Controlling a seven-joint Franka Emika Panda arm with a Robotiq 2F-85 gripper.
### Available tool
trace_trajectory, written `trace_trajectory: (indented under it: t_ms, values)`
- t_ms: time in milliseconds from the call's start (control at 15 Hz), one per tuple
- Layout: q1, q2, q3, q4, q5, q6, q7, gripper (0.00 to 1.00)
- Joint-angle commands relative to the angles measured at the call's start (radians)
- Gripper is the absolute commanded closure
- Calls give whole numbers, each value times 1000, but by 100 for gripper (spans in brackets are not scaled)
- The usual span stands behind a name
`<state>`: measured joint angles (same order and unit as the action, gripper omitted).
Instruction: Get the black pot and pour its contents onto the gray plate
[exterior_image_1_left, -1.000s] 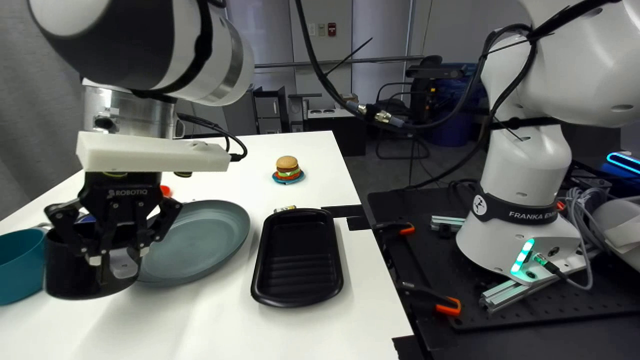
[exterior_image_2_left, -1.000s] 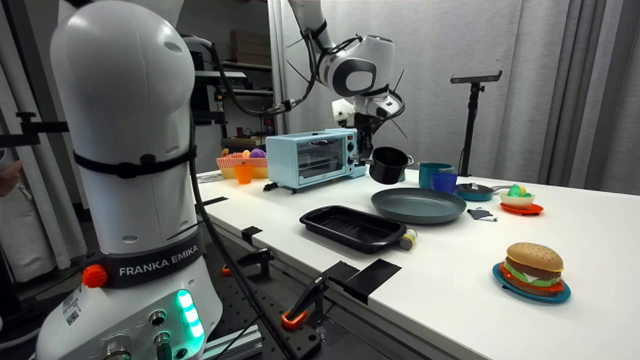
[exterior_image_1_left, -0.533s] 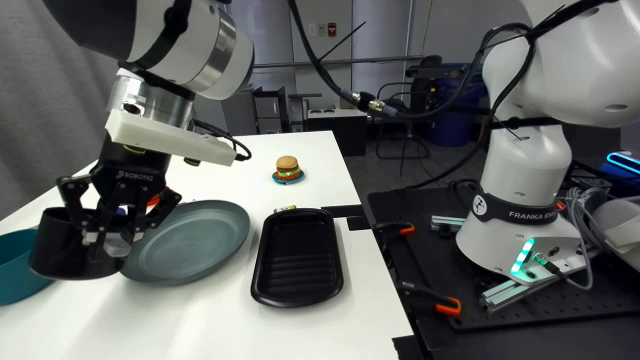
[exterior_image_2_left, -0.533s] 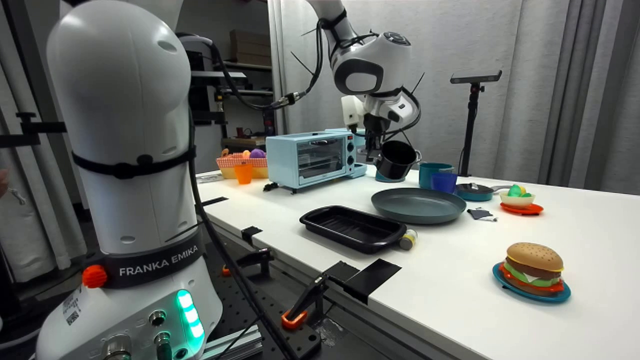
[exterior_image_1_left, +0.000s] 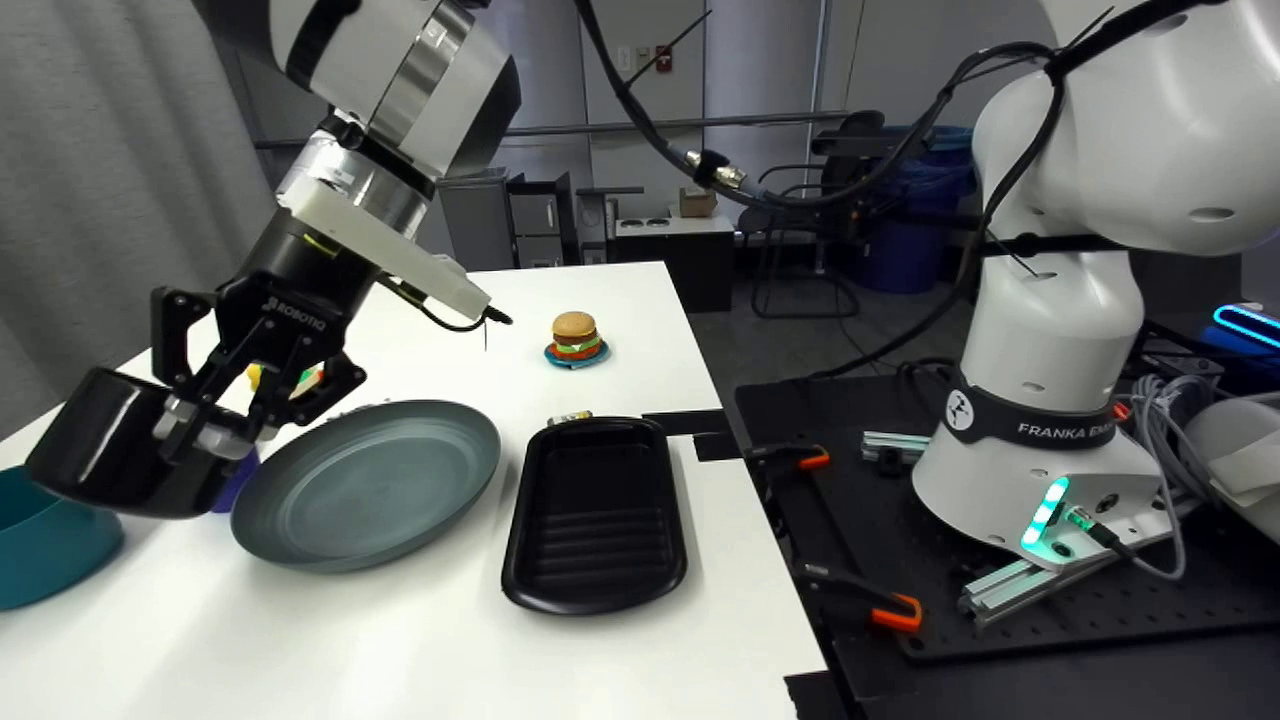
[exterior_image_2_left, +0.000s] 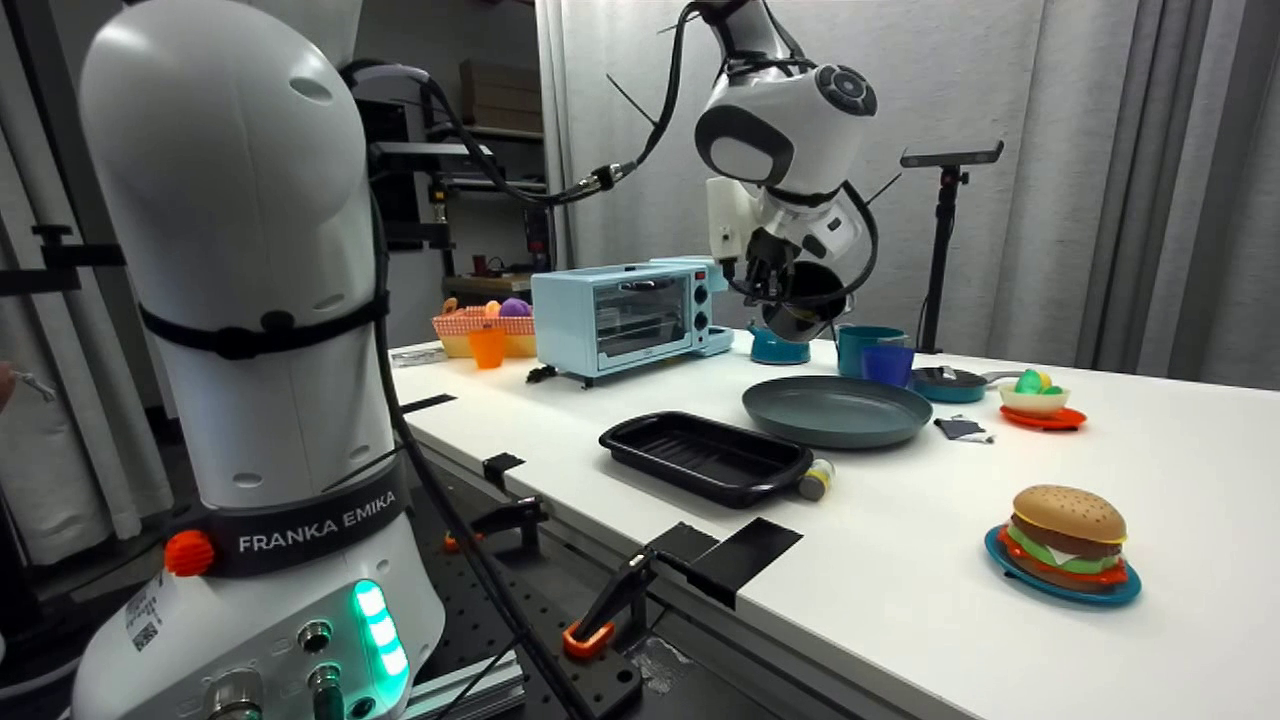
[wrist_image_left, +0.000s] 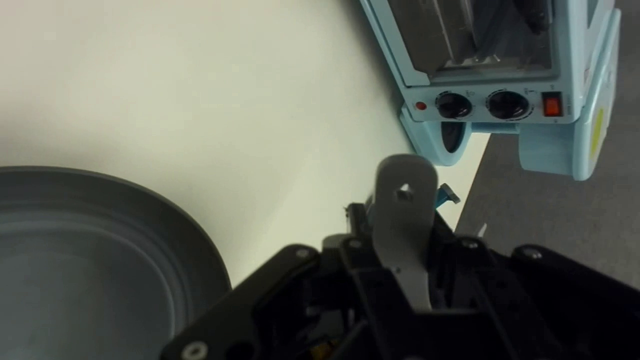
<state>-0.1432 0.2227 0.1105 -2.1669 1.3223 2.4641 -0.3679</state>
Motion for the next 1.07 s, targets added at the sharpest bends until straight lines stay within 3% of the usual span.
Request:
trace_trajectory:
  t_ms: [0, 267, 1000]
  values:
    - [1, -22, -60, -9, 129, -146, -135, 93]
    - [-1, -10, -117, -17, 224, -302, -223, 93]
    - [-15, 24, -216, -47, 330, -627, -329, 93]
